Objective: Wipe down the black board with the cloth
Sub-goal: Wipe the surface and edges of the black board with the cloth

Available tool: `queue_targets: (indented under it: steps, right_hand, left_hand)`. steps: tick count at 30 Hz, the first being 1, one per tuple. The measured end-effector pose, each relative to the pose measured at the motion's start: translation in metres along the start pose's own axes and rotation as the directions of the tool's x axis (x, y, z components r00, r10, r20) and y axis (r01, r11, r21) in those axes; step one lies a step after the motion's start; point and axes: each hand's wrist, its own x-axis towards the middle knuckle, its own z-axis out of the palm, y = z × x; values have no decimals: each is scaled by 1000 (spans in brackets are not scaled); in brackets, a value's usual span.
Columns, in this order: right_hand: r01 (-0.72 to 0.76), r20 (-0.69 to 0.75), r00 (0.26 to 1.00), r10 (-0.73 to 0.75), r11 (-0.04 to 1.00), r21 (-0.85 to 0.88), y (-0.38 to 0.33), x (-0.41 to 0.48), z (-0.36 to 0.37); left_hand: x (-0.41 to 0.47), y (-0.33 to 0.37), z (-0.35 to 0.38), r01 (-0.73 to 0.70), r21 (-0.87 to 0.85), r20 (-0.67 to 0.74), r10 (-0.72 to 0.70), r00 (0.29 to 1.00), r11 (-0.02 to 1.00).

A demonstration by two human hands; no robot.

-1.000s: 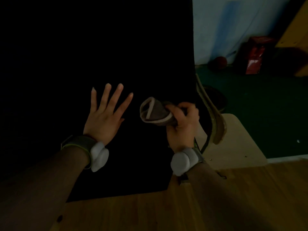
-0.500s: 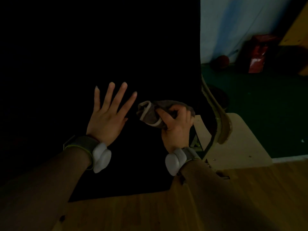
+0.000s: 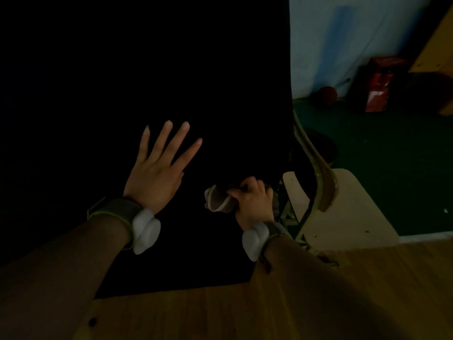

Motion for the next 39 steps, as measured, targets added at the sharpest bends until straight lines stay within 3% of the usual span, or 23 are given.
queue_targets:
  steps: [3,7,12,23,35,39]
  right_hand:
    - [-10,-167,986,28,994,106,-9,6,-30]
    - [80,-395,919,13,973,218,-33,13,-75]
    - [141,-441,898,-15,957,254,-58,13,-124]
    - [183,-585,811,-32,962,202,-82,31,-186]
    - [183,-745,668,5,968,171,-100,75,-217]
    - [151,-710,704,11,975,165,-99,83,-211]
  left_hand:
    - [-2,-5,-7,-20,43,5,20,1000,999]
    - [-1,-7,-22,-14,53,35,12,999,999]
    - [6,-6,-47,-2,-16,-37,2,999,1000]
    - [44,-36,-112,233,-51,-82,-237,968,971]
    - [75,-50,-116,281,-59,-96,-286,953,958]
    - [77,-49,-111,294,-67,-87,-299,950,954]
